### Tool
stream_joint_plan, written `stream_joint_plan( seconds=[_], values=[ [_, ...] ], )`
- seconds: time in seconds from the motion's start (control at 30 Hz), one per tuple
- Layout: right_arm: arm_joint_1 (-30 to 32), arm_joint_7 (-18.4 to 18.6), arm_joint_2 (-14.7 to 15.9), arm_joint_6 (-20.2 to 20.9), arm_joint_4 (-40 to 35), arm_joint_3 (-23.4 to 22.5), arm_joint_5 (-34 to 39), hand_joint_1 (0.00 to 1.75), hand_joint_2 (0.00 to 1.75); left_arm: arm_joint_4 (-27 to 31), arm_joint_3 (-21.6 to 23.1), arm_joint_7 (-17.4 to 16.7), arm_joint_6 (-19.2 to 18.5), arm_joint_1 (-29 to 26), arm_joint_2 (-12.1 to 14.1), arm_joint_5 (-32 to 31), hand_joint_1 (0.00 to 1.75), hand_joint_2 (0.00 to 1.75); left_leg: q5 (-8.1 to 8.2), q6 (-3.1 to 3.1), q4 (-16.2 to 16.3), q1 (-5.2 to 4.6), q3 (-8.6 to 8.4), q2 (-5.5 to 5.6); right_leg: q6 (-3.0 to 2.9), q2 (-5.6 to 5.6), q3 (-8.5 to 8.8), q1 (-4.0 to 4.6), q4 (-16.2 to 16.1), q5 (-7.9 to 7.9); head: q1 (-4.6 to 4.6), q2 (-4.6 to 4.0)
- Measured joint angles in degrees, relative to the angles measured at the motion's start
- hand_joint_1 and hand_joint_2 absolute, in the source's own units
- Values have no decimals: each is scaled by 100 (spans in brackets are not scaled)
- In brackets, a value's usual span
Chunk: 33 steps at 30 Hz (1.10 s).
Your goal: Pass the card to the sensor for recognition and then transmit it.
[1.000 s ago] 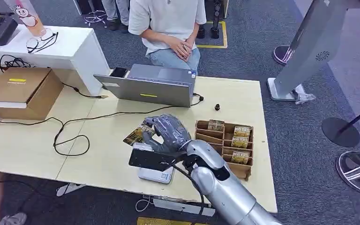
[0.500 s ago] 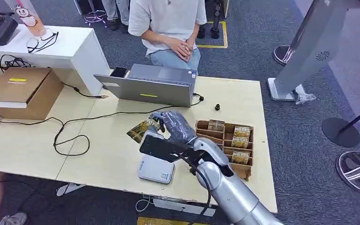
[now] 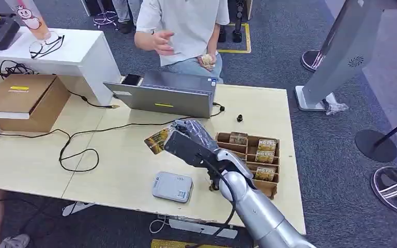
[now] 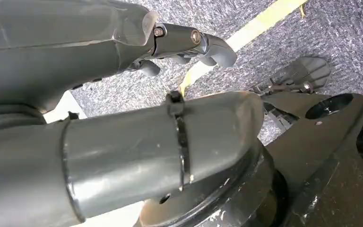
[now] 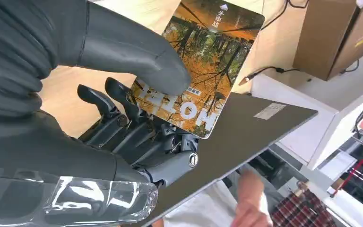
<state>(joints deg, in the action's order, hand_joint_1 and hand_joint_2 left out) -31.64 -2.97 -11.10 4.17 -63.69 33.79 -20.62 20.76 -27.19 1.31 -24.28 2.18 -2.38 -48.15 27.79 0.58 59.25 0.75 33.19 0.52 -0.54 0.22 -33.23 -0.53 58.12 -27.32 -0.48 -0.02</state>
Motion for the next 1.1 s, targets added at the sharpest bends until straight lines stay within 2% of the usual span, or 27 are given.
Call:
stream_joint_plan(
  seconds=[0.37,0.63,0.9,1.1],
  values=[
    [-102,79,-63,72,317,-218,499,175,175,0,55,-20,-24,23,0,-18,0,0,0,0,0,0,0,0,0,0,0,0,0,1,0,0],
    [-237,290,-116,55,555,-439,984,175,175,0,170,-55,-42,50,11,-24,0,0,0,0,0,0,0,0,0,0,0,0,0,2,0,0],
    [-401,374,-153,-123,800,-684,1295,175,175,-35,286,-96,-39,106,24,-22,0,0,-3,-3,0,0,0,0,1,0,0,0,0,4,0,0],
    [-616,398,-160,-404,1089,-907,1471,175,175,-35,350,-136,-22,120,24,42,0,0,-3,-3,0,-1,0,-2,1,1,0,0,0,5,0,0]
  ],
)
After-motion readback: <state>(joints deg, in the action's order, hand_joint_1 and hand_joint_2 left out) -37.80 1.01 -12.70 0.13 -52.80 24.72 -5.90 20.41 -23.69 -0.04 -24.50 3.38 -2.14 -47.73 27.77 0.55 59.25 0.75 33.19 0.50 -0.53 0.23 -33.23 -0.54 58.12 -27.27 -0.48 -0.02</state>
